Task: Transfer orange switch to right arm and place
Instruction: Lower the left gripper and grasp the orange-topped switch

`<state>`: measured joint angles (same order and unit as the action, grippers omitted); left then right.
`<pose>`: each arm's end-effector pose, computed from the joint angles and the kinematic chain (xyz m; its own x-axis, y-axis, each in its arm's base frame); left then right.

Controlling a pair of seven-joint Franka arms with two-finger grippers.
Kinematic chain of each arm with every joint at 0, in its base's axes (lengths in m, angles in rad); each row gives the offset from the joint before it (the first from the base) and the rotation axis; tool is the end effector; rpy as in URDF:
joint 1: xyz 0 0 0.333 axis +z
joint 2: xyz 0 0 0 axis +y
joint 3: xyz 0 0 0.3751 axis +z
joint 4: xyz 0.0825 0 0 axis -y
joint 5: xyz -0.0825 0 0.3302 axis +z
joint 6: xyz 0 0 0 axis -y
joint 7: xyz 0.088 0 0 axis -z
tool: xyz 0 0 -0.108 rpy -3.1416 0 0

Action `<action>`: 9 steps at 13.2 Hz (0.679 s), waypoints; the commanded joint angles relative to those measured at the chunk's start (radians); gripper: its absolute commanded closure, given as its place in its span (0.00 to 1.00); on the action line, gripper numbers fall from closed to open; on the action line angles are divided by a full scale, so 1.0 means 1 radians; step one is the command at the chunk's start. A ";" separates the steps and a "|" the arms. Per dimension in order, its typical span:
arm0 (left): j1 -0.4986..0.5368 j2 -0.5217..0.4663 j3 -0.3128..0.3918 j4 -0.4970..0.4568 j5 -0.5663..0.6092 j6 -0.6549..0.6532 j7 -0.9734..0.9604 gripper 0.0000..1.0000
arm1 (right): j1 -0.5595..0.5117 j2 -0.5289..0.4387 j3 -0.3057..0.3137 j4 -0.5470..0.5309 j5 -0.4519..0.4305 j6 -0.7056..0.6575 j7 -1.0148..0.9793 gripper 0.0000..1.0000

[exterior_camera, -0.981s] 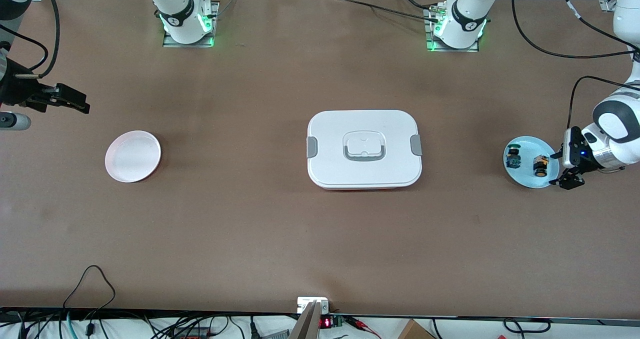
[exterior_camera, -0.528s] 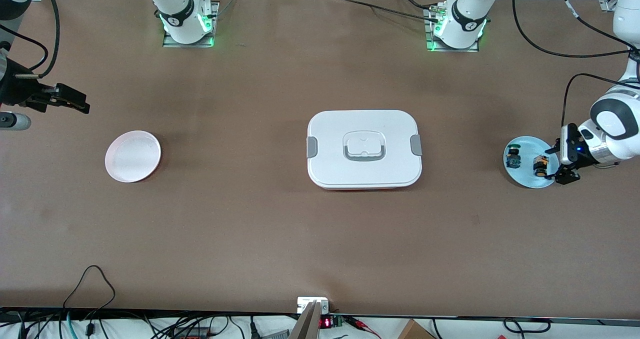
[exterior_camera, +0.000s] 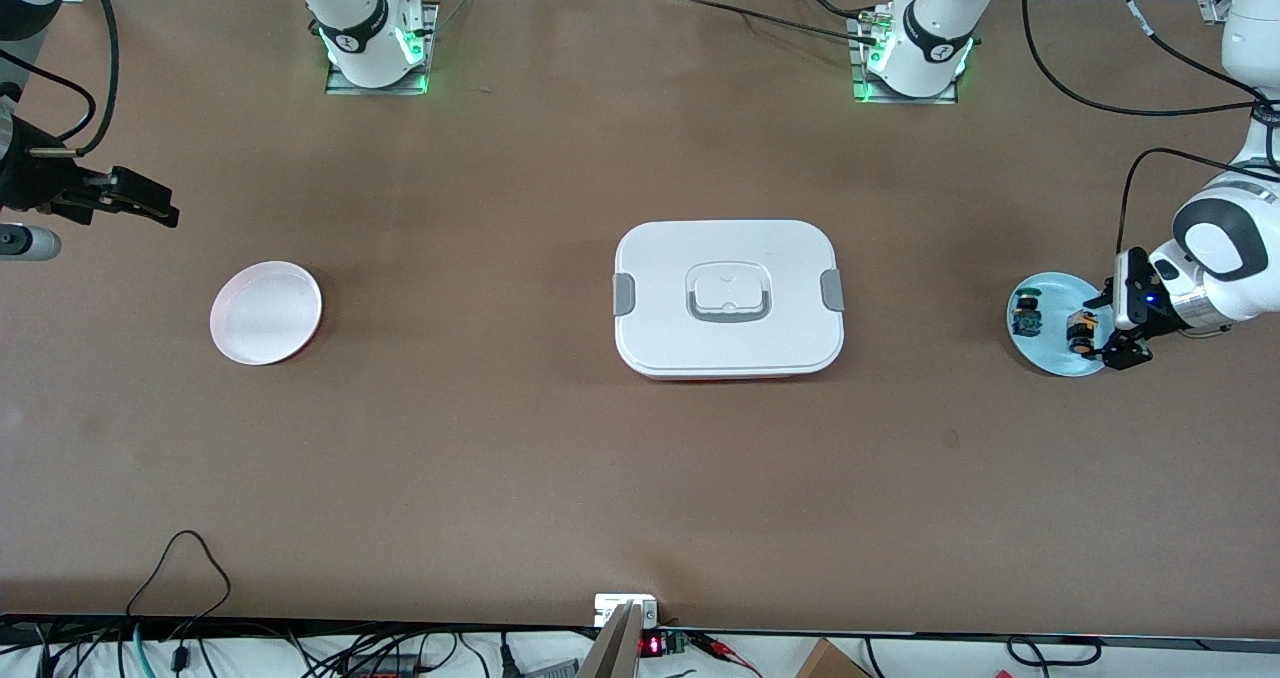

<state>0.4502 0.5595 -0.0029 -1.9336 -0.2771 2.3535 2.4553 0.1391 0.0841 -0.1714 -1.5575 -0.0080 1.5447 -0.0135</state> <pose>0.5487 0.2590 0.2749 -0.2227 -0.9483 0.2261 -0.9746 0.2217 -0.0303 0.5255 -0.0131 0.6434 0.9952 -0.0196 -0.0958 -0.0177 -0.9996 0.0210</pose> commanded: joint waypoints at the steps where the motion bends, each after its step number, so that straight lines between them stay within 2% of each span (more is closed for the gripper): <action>1: 0.019 -0.007 -0.017 -0.018 -0.031 0.027 0.033 0.09 | -0.009 -0.003 0.001 0.010 0.010 -0.015 -0.009 0.00; 2: 0.019 -0.007 -0.017 -0.019 -0.031 0.029 0.031 0.20 | -0.009 -0.004 0.001 0.008 0.010 -0.015 -0.009 0.00; 3: 0.018 -0.007 -0.017 -0.018 -0.040 0.029 0.031 0.40 | -0.009 -0.003 0.001 0.008 0.010 -0.015 -0.009 0.00; 5: 0.018 -0.007 -0.017 -0.018 -0.045 0.029 0.033 0.71 | -0.010 -0.001 0.001 0.010 0.010 -0.014 -0.009 0.00; 8: 0.018 -0.007 -0.019 -0.013 -0.051 0.027 0.057 1.00 | -0.010 -0.001 0.001 0.008 0.009 -0.015 -0.009 0.00; 9: 0.018 -0.009 -0.019 -0.011 -0.051 0.020 0.060 1.00 | -0.010 -0.001 0.001 0.008 0.010 -0.015 -0.009 0.00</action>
<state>0.4520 0.5591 -0.0054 -1.9373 -0.2943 2.3690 2.4638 0.1348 0.0842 -0.1718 -1.5575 -0.0080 1.5441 -0.0135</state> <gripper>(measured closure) 0.264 0.000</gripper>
